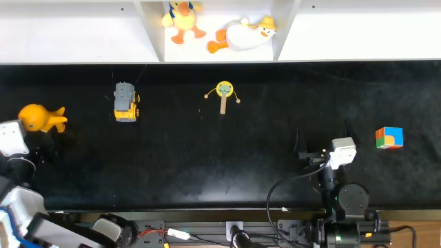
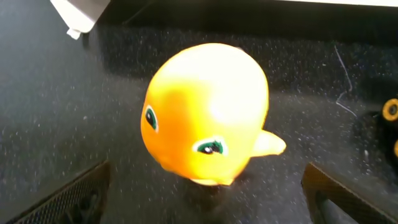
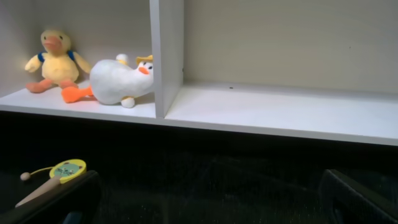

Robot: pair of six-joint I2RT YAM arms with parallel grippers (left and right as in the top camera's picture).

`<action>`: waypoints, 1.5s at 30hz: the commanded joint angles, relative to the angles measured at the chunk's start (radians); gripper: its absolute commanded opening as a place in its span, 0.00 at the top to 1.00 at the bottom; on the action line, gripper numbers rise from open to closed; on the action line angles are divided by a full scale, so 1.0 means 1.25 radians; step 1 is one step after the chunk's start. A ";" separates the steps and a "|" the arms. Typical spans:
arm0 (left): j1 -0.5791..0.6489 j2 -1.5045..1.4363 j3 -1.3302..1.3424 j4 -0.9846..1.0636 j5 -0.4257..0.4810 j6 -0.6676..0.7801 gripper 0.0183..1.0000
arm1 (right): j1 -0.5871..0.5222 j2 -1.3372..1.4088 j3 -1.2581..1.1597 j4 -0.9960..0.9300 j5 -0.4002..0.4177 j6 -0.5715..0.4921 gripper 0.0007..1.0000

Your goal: Store Toys

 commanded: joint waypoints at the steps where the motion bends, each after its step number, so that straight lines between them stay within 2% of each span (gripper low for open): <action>1: 0.005 0.035 0.014 0.034 0.029 0.037 0.01 | -0.001 -0.007 -0.010 0.003 0.009 0.004 0.00; 7: 0.005 0.073 0.014 0.070 0.029 0.049 0.07 | -0.001 -0.007 -0.010 0.003 0.009 0.004 0.00; 15: 0.005 0.085 0.014 0.117 0.055 0.051 0.25 | -0.001 -0.007 -0.010 0.003 0.009 0.004 0.00; 24: 0.005 0.149 0.014 0.177 0.128 0.050 0.31 | -0.001 -0.007 -0.010 0.003 0.009 0.004 0.01; 32: 0.005 0.160 0.014 0.213 0.135 0.038 0.49 | -0.001 -0.007 -0.010 0.003 0.009 0.004 0.00; 37: 0.005 0.160 0.014 0.234 0.149 0.020 0.56 | -0.001 -0.007 -0.010 0.003 0.009 0.004 0.01; 43: 0.005 0.160 0.014 0.237 0.155 0.010 0.71 | -0.001 -0.007 -0.010 0.003 0.009 0.004 0.00; 45: 0.005 0.160 0.014 0.248 0.157 -0.002 0.71 | -0.001 -0.007 -0.010 0.003 0.009 0.004 0.00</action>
